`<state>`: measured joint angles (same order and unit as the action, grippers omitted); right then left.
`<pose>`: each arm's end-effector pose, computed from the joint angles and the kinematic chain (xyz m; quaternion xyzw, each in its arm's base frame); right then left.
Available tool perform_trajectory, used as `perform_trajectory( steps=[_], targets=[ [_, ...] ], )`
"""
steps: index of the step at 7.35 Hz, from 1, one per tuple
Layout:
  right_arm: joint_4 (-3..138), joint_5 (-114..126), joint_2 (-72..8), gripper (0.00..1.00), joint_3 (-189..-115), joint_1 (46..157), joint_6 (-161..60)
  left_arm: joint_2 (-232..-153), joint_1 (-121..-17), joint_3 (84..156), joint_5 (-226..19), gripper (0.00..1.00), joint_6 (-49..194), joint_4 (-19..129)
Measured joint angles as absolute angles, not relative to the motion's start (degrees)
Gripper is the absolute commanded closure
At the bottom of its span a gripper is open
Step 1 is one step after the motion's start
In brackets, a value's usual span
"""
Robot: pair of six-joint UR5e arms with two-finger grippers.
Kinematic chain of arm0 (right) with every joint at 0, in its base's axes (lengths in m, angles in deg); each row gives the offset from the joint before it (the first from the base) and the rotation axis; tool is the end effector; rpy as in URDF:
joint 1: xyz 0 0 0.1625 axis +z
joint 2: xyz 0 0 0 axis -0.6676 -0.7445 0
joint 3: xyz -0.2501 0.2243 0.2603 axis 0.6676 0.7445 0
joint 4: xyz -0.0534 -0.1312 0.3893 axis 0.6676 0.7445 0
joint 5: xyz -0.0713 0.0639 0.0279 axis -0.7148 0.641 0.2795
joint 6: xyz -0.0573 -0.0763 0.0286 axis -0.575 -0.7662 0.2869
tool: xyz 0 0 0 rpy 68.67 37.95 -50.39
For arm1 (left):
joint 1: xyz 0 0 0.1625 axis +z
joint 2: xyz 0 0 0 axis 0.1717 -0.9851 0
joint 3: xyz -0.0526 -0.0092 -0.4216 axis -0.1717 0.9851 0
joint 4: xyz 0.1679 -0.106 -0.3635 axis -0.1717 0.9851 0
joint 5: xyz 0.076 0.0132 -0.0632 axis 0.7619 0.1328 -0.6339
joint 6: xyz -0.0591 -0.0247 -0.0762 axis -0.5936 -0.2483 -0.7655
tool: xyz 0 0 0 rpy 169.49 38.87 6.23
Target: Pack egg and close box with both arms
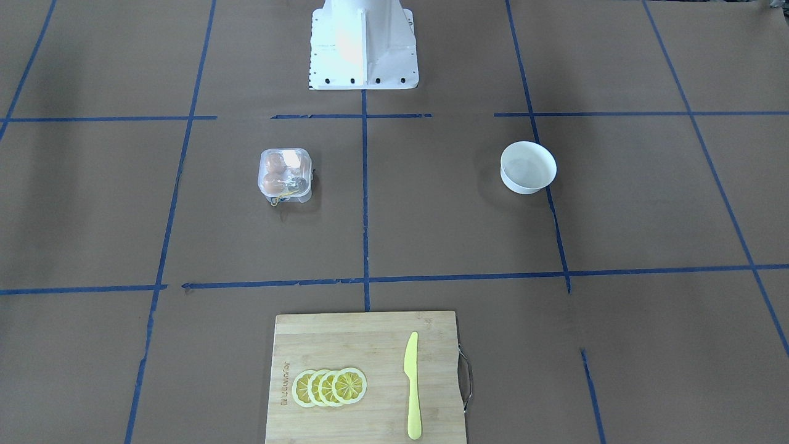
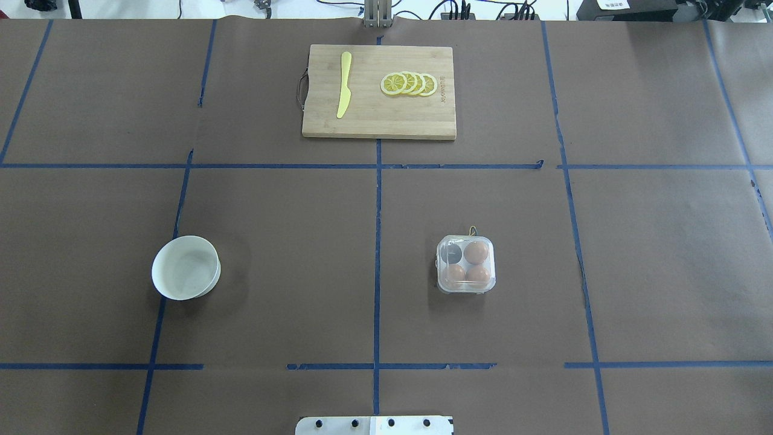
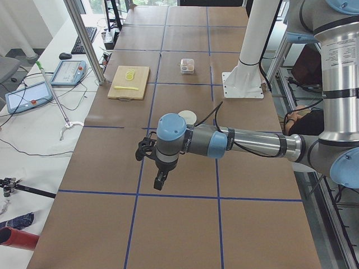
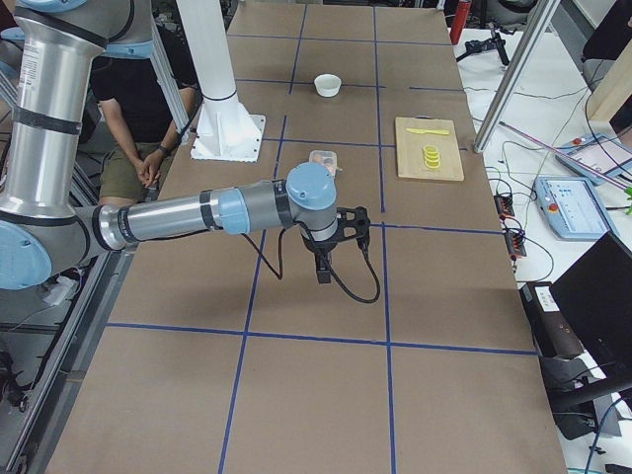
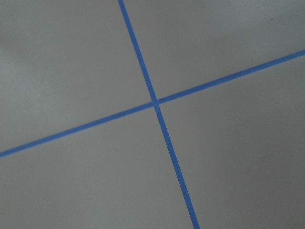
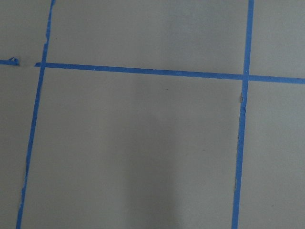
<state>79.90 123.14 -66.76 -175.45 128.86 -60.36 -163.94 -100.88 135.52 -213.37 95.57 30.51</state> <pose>0.0359 -0.3911 0.5346 0.0628 -0.4310 -0.0181 0.9000 -0.0748 -0.4328 0.5892 0.1047 0.3463 0.0893 0.9280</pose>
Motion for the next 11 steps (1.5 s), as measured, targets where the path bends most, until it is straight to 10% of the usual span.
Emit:
perform_trajectory(
  steps=[11],
  targets=[
    [79.7,122.8,-70.4,0.0,-174.8,129.2,-65.4,-162.4,-104.3,132.7,-213.6,0.0,93.7,28.3]
  ],
)
